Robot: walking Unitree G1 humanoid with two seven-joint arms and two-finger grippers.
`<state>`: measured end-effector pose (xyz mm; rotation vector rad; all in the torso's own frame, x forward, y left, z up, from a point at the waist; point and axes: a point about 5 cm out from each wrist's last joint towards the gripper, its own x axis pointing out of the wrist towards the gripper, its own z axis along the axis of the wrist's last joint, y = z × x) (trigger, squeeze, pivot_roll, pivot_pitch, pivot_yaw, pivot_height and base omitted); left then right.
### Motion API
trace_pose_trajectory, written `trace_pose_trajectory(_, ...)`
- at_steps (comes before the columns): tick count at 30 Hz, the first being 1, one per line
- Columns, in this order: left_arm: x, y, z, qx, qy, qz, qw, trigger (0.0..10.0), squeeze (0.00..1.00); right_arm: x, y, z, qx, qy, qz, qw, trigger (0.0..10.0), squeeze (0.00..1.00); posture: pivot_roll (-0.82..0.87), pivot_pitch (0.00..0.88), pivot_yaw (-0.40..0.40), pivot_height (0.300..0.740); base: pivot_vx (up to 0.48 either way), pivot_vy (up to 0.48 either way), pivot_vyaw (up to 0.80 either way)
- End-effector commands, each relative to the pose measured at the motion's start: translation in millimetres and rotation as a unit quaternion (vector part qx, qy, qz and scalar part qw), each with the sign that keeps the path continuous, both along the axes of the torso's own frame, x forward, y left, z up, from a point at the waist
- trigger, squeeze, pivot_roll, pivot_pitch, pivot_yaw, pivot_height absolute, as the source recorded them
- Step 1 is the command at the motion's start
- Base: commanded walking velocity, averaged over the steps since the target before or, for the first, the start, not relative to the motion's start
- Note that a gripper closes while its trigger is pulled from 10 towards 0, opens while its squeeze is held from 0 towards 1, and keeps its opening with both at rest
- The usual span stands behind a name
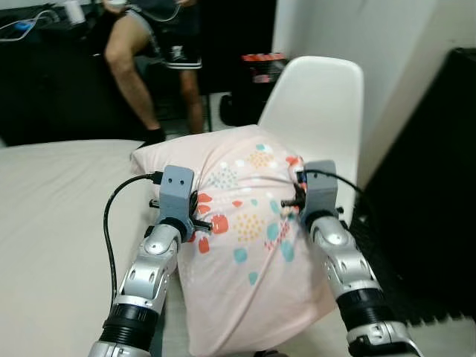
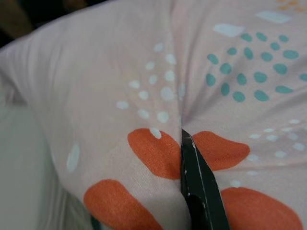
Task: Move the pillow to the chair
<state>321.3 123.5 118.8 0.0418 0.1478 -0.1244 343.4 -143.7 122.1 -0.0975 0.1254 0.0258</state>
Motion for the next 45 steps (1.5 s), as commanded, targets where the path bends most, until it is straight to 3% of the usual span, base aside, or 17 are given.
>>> trace_pose_trajectory(1,0.1,0.8,4.8,0.007,-0.011,0.0,1.0,10.0,0.0,-1.1,1.5,0.9,0.0,-0.002,0.0,1.0,10.0,0.0,0.02,0.121,0.057,0.74,0.0,0.0,-0.8)
trace_pose_trajectory(40,-0.3,0.3,9.1,-0.007,-0.015,0.001,1.0,10.0,0.0,-2.7,6.7,-3.1,-0.008,0.03,0.002,1.0,10.0,0.0,0.04,0.124,0.062,0.74,0.0,0.0,-0.8)
trace_pose_trajectory(42,-0.3,0.4,9.8,-0.011,-0.016,0.0,1.0,10.0,0.0,-2.5,6.8,-3.0,-0.008,0.03,0.001,1.0,10.0,0.0,0.04,0.125,0.061,0.74,0.0,0.0,-0.8)
trace_pose_trajectory(45,0.0,-1.1,12.7,-0.054,-0.014,0.006,0.998,10.0,0.0,-2.2,7.3,-2.8,-0.008,0.031,0.001,1.0,10.0,0.0,0.04,0.124,0.059,0.74,0.0,0.0,-0.8)
